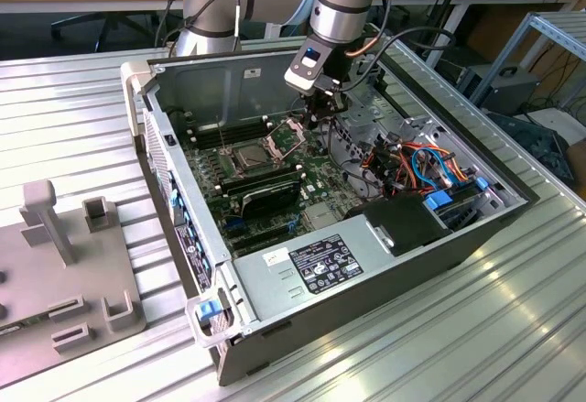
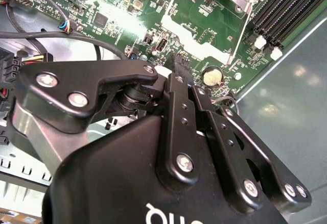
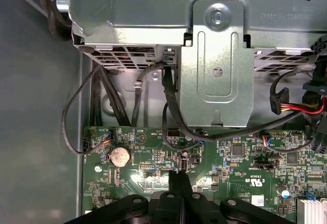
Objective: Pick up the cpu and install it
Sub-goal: 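Close the cpu cover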
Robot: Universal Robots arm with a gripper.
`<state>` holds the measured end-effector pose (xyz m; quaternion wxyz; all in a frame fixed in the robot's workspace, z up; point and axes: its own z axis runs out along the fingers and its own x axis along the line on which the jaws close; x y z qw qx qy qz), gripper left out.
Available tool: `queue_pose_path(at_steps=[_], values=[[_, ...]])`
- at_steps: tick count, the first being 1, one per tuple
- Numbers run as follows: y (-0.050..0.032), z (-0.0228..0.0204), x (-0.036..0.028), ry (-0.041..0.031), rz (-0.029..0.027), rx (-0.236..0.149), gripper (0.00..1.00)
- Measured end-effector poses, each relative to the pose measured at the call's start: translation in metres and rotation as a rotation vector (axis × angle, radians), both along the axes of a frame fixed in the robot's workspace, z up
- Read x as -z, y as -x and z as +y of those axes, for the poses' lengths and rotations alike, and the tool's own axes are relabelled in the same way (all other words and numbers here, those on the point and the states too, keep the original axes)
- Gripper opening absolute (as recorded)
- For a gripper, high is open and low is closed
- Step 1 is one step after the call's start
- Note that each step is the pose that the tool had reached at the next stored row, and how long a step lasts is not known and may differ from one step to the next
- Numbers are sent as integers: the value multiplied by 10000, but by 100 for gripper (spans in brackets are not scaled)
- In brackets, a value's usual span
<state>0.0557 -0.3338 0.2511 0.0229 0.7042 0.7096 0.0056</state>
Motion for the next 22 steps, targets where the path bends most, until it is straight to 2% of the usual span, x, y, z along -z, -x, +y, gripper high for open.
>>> queue_pose_path(at_steps=[6,10,14,19,22], values=[[20,3,36,0,0,0,11],[108,8,35,3,-5,1,11],[152,9,36,1,-10,0,11],[246,9,36,1,-40,0,11],[331,9,36,1,-82,1,11]])
